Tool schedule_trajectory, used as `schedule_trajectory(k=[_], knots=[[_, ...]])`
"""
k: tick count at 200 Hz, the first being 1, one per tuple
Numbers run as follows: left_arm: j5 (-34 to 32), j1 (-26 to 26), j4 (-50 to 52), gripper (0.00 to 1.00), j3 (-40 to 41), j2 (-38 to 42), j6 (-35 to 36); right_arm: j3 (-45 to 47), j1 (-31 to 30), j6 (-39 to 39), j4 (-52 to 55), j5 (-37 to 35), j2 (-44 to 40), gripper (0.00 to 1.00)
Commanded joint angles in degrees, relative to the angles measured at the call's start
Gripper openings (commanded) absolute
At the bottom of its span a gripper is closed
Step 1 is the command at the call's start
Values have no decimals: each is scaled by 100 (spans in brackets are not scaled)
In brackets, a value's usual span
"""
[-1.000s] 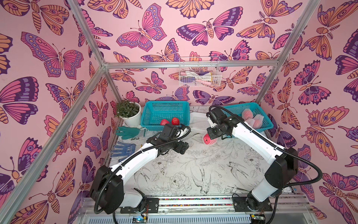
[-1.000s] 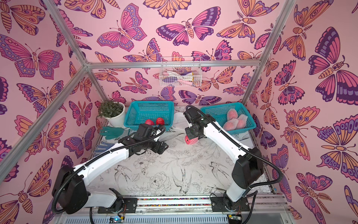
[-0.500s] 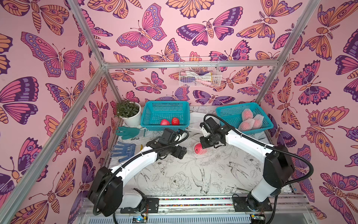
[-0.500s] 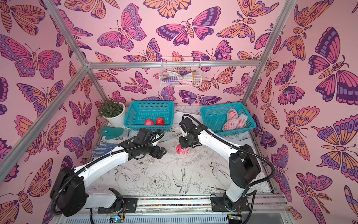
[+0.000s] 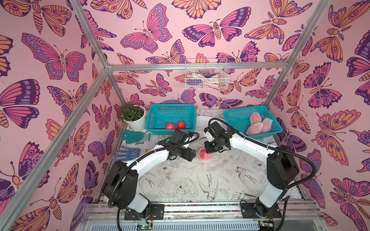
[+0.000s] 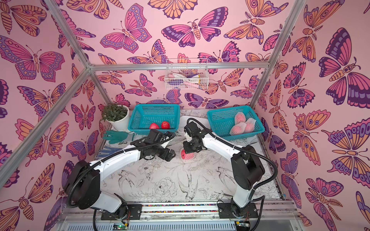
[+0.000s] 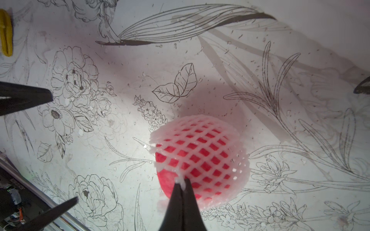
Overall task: Remove foam nets from apples
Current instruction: Place the apple at the center of the board, then remove the foam net from the apple.
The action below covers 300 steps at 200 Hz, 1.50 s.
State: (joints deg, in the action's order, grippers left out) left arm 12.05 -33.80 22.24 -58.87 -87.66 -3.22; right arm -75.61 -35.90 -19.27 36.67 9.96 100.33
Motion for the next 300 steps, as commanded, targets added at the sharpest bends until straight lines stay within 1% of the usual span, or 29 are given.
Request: schedule_trajectory(k=[1, 70, 98, 130, 163, 193, 234, 242, 274, 300], knots=[[175, -36, -9, 91, -309, -286, 113, 76, 155, 54, -79, 98, 8, 0], [617, -36, 101, 87, -1261, -1351, 191, 219, 517, 265, -63, 248, -24, 0], [873, -32, 219, 80, -1601, -1719, 140, 223, 622, 449, -36, 192, -44, 0], [1039, -47, 219, 76, -1763, -1927, 116, 162, 845, 616, 105, 249, -23, 0], [1215, -73, 252, 73, -1868, -2117, 94, 170, 857, 642, 41, 427, -21, 2], [1374, -103, 316, 69, -2008, -2337, 56, 165, 857, 626, 74, 301, -14, 2], [1487, -135, 314, 69, -2180, -2496, 54, 124, 865, 617, 104, 218, -28, 2], [1476, -137, 328, 67, -2209, -2546, 50, 110, 865, 617, 103, 216, -29, 3], [1567, -149, 344, 50, -2334, -2651, -6, 80, 865, 634, 113, 209, -23, 6], [1608, -153, 351, 35, -2396, -2706, -19, 116, 866, 664, 36, 241, -79, 12]])
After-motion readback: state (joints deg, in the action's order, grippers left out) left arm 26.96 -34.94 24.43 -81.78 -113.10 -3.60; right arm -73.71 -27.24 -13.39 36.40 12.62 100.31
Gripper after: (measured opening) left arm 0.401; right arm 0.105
